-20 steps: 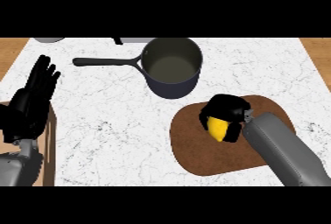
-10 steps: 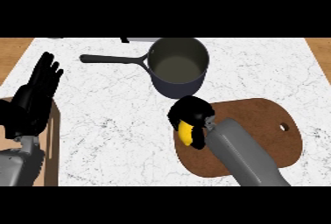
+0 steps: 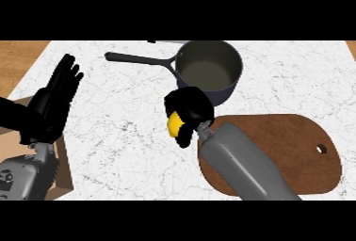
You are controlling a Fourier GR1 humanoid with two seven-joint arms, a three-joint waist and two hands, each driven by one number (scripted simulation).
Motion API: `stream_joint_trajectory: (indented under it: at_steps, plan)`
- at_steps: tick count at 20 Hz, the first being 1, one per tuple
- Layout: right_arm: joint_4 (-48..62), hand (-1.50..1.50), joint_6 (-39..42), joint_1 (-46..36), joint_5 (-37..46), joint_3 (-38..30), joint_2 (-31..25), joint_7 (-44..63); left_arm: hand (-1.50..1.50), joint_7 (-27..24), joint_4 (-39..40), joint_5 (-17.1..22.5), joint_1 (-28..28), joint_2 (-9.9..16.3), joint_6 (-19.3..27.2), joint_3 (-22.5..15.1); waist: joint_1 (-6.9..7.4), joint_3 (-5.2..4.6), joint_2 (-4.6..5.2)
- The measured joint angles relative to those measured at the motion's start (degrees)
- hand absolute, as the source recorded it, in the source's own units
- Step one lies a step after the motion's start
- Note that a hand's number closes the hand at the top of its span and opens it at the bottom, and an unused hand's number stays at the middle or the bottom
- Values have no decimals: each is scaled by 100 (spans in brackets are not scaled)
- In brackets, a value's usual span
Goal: Pick the lemon from the cutting board and place it in the pot
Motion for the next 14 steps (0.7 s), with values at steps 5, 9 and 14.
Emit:
stream_joint_trajectory:
  at_steps: [5,9,14]
  plan:
    - [-395,150,-1235,-578,56,47,35,1302,0,23,76,-4,-52,-71,-18,-102,90,-15,-43]
    - [-544,150,-2109,-1185,393,216,44,2444,0,19,146,-10,-102,-144,0,-143,110,-35,-60]
    - [-435,150,-2766,-1933,860,541,29,3660,0,21,225,-53,-188,-175,20,-189,101,-37,-41]
